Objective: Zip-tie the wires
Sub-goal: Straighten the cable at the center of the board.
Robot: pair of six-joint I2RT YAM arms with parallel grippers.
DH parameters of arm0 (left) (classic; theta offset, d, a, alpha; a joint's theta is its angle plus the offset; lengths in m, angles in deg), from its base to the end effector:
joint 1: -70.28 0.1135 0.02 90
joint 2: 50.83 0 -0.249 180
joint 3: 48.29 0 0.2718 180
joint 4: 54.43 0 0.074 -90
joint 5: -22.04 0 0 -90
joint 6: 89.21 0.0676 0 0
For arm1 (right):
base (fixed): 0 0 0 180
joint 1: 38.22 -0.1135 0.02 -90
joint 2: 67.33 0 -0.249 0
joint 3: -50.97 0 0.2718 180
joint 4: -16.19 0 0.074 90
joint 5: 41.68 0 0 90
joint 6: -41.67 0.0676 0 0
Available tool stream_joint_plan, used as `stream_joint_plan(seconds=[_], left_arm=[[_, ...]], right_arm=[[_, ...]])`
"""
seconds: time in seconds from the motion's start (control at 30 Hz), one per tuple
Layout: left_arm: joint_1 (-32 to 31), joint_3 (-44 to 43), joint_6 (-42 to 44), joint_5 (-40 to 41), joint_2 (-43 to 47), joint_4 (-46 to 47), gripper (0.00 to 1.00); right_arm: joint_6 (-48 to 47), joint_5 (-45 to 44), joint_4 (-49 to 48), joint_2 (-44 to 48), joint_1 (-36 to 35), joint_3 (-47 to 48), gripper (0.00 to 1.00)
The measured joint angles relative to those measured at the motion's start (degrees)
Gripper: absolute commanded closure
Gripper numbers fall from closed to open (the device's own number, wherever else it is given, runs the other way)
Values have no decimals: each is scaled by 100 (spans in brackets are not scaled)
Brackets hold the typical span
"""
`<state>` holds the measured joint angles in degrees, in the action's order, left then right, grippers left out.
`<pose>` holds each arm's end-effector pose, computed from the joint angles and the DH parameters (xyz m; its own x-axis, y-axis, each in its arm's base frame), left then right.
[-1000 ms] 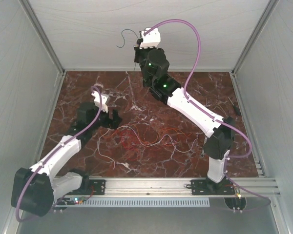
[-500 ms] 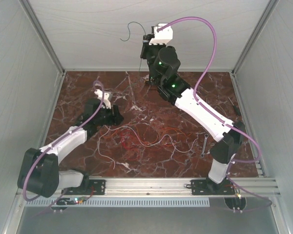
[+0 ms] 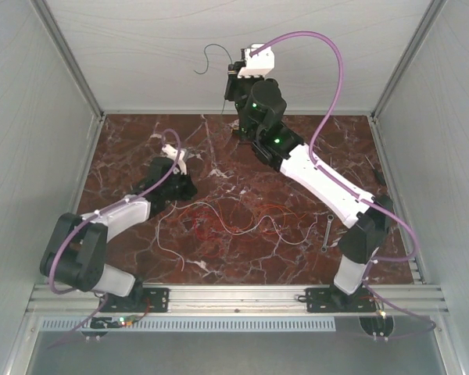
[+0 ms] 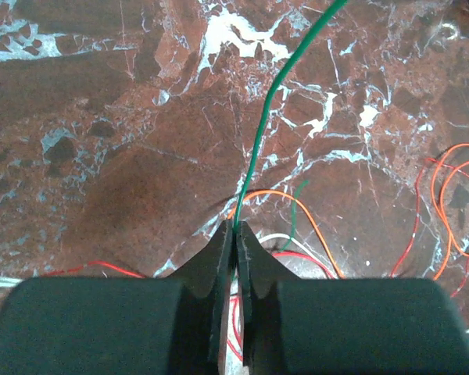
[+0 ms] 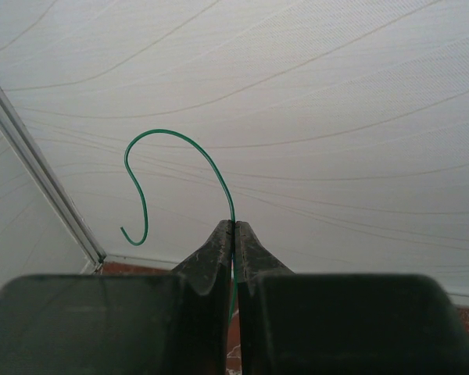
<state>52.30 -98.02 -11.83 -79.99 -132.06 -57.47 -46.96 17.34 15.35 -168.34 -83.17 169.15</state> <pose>0.3088 -0.1150 0.1381 -0.6279 -0.0209 -0.7780 0.3361 0.8943 -0.2953 0.3450 0.2952 0.4790 0.2126 0.2411 -0.9469 -0.2644 0.9471 0.1818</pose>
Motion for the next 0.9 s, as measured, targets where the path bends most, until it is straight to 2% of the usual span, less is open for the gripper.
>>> stream_joint_plan(seconds=[0.17,0.37,0.53,0.77,0.9], left_arm=[[-70,-179,92,232,-212,-39,100],[-125,-426,562,791,125,-459,100],[-122,-903,1231,1088,295,-885,100],[-138,-1283,2527,791,295,-1915,100],[-208,-1303,3150,728,354,-2579,100]], right_arm=[[0,2,-4,190,2,-166,100],[160,9,11,826,31,-772,100],[562,13,90,1606,96,-1606,100],[1491,17,535,2656,365,-2944,100],[1897,15,1082,2964,463,-3287,100]])
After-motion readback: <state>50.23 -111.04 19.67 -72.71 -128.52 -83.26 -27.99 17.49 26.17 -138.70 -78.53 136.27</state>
